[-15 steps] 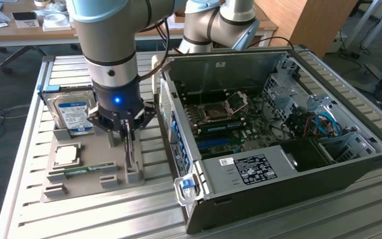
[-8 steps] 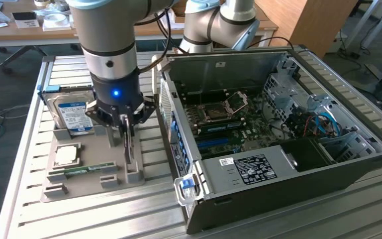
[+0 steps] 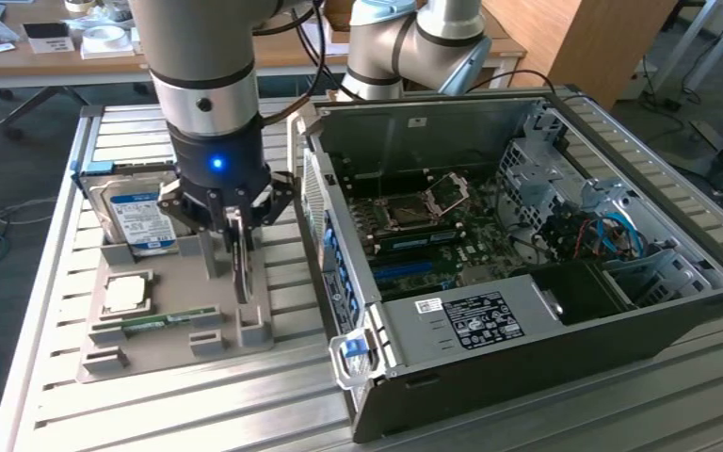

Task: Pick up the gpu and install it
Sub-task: 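Pick up the gpu and move the gpu toward the slot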

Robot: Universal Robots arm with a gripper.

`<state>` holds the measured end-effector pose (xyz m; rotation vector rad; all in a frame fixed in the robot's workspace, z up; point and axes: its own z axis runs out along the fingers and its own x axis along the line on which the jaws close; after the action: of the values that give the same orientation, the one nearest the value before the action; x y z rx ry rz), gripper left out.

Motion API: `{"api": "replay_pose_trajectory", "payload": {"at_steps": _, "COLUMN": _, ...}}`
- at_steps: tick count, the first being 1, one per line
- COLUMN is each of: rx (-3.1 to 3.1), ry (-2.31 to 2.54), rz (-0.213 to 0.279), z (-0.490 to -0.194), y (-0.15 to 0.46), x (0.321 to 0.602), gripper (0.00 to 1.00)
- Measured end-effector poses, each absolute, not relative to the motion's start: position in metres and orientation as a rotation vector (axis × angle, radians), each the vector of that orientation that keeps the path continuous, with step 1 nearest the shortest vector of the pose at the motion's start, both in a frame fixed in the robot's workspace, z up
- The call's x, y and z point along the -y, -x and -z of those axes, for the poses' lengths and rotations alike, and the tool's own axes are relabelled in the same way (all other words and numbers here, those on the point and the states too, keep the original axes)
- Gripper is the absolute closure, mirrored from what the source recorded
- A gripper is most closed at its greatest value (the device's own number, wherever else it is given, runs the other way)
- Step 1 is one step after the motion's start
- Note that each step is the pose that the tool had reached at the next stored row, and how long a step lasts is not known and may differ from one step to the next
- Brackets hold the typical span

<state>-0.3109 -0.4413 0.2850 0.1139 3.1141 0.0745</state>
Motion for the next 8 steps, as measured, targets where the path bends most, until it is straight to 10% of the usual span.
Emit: {"api": "replay_pose_trajectory", "payload": {"at_steps": 8, "rx": -3.114, "ry": -0.114, "rz": -0.075, "z": -0.2943, "y": 0.3109, "x": 0.4413, "gripper": 0.73}}
